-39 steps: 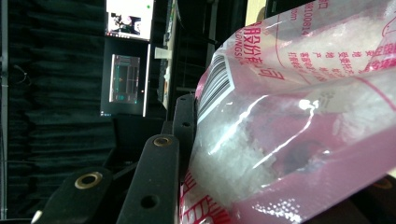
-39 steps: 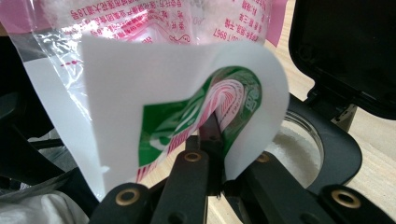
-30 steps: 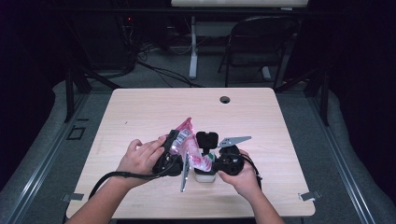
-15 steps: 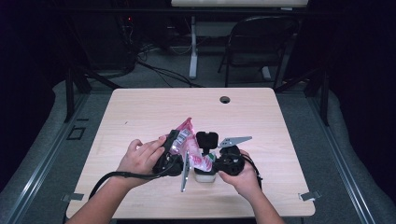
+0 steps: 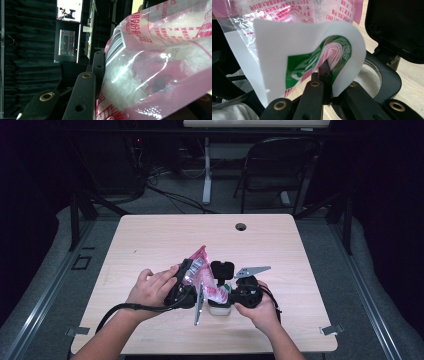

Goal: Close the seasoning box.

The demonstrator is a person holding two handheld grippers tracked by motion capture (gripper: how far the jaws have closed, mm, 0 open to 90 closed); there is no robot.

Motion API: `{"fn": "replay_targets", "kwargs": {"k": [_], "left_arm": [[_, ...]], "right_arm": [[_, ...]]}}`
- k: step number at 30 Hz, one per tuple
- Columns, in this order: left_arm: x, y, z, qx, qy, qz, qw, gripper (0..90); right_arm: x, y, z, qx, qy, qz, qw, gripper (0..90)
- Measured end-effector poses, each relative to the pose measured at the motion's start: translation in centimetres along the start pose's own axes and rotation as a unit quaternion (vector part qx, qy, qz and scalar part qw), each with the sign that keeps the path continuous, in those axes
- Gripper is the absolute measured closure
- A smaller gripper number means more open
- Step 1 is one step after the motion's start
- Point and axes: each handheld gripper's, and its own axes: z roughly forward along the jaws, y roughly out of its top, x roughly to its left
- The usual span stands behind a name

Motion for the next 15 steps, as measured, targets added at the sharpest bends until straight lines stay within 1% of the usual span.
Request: {"fn": "replay_targets", "kwargs": {"k": [15], "left_arm": [[0.11, -0.01, -0.14, -0.001, 0.004, 0.002, 1.0000, 73.9]], "right_arm": [[0.04, 0.04, 0.01, -0.002, 0.002, 0.000, 1.0000, 89.8]]}}
